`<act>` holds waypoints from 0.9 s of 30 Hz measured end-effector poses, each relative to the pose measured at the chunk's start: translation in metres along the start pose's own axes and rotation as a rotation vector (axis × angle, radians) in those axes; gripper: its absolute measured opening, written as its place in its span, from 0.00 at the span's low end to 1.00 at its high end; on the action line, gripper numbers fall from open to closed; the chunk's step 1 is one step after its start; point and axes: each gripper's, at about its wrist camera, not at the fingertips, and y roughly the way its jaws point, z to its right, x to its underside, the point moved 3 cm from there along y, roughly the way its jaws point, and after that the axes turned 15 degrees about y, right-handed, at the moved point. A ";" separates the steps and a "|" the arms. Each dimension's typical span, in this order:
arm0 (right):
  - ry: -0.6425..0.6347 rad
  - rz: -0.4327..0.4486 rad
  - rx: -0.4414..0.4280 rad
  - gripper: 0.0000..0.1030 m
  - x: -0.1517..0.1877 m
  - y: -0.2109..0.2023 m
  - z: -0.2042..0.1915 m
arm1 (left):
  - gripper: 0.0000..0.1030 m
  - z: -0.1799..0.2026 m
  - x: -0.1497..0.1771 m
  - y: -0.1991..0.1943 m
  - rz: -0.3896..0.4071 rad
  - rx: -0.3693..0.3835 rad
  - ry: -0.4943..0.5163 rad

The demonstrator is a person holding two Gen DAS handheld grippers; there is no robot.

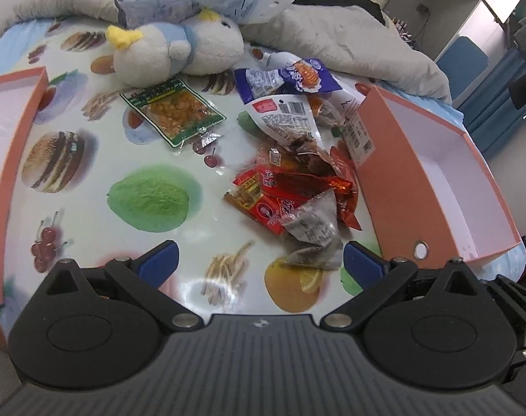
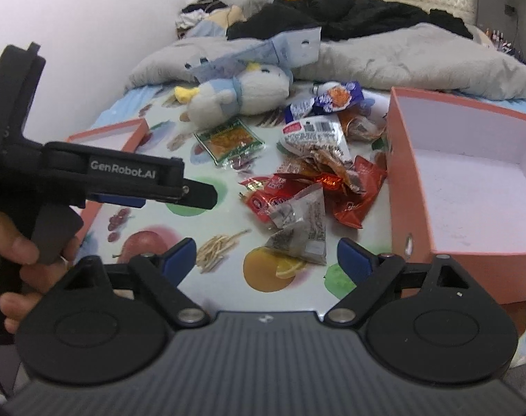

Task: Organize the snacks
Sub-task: 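Move both tools down toward the snack pile, then grasp the clear snack bag with right tool while left tool grasps red spicy-strip pack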

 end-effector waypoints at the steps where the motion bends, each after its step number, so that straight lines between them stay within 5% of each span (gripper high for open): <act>1: -0.001 -0.006 0.008 0.81 -0.001 0.007 0.001 | 0.99 -0.002 -0.001 0.005 -0.004 0.009 -0.003; 8: 0.033 -0.047 0.050 0.81 -0.014 0.053 0.018 | 0.97 -0.014 -0.014 0.052 -0.037 0.049 0.000; 16: 0.025 -0.105 0.065 0.81 -0.023 0.106 0.033 | 0.83 -0.021 -0.031 0.102 -0.086 0.082 0.058; 22: 0.011 -0.162 0.049 0.72 -0.026 0.133 0.040 | 0.82 -0.020 -0.039 0.126 -0.112 0.118 0.104; 24: -0.012 -0.160 0.050 0.66 -0.026 0.134 0.040 | 0.82 -0.018 -0.040 0.131 -0.121 0.122 0.127; 25: -0.019 -0.159 0.042 0.55 -0.026 0.133 0.040 | 0.82 -0.017 -0.041 0.132 -0.121 0.126 0.141; 27: -0.015 -0.162 0.050 0.53 -0.027 0.129 0.043 | 0.82 -0.013 -0.042 0.134 -0.124 0.138 0.174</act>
